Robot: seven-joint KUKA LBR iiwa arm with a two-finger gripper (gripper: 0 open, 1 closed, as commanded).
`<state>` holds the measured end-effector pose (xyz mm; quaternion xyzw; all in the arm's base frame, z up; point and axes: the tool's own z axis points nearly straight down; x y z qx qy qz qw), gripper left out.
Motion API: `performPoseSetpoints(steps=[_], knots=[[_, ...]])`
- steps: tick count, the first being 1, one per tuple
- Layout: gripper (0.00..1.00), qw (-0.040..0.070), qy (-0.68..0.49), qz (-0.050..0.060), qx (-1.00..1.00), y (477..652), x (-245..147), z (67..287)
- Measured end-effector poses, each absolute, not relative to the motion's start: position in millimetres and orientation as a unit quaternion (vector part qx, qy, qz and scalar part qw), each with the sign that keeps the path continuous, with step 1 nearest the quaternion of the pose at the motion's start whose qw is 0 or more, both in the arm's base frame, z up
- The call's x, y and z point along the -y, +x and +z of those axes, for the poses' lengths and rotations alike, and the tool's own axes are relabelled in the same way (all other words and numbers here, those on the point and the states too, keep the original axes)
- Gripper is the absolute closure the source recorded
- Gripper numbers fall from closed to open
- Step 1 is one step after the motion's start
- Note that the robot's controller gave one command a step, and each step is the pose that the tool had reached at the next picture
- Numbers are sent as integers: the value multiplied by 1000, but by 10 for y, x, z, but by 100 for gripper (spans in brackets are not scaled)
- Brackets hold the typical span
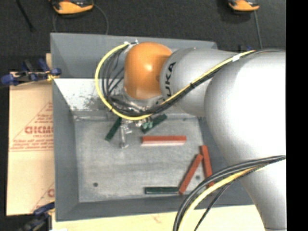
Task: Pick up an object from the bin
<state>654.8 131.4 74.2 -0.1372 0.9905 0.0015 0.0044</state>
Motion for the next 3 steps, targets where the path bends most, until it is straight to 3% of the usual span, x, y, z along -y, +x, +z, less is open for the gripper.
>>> performPoseSetpoints(steps=[1,2,3], knots=[[0,4,-133,2,-991,6561,-1311,751],[100,5,-132,2,-991,6568,-1309,757],[100,5,-130,1,-992,6592,-1307,1296]])
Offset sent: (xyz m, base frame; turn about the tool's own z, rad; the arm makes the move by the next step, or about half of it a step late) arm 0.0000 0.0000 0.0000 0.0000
